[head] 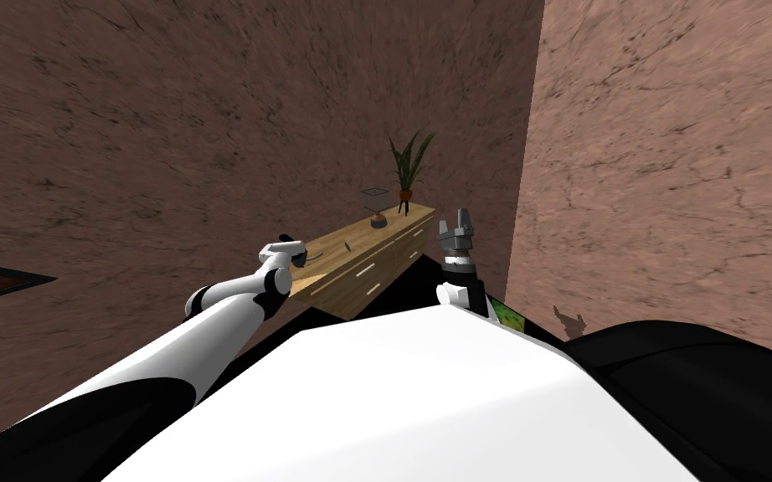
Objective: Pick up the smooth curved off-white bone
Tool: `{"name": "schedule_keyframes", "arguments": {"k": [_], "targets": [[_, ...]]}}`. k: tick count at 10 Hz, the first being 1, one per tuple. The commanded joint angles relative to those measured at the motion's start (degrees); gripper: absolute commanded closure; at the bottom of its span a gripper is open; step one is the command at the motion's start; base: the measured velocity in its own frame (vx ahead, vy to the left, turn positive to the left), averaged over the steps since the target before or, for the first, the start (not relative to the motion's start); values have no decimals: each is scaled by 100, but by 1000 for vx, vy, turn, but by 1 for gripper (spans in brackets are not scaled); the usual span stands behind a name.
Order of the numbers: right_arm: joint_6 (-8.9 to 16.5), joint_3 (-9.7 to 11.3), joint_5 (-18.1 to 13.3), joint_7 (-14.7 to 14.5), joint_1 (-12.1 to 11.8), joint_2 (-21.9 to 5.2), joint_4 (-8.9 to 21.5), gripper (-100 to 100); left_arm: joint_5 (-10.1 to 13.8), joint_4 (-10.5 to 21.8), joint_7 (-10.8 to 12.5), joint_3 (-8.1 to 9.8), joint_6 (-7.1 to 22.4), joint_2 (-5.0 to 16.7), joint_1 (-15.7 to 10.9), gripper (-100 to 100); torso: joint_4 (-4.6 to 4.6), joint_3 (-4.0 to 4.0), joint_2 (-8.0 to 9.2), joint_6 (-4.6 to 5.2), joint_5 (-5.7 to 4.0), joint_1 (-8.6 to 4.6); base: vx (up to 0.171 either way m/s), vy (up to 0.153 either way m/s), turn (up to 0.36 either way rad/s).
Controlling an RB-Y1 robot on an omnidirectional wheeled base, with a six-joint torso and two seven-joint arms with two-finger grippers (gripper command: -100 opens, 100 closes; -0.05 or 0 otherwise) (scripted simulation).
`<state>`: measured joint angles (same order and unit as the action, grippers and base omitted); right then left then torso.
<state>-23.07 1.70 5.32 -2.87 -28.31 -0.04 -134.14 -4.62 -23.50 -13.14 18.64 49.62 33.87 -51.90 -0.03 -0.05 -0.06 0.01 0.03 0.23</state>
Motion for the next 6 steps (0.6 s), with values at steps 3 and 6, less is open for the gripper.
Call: {"name": "schedule_keyframes", "arguments": {"k": [3,6], "targets": [[0,-1,0,0,-1,0,0,0,-144,-526,389,-106,293,-216,246,-100,1,3,4,-5,5,16,-16,85,-61],[0,-1,0,0,0,0,0,0,-256,-914,675,-188,499,-381,431,-100,1,3,5,-4,6,21,-18,92,-67]]}}
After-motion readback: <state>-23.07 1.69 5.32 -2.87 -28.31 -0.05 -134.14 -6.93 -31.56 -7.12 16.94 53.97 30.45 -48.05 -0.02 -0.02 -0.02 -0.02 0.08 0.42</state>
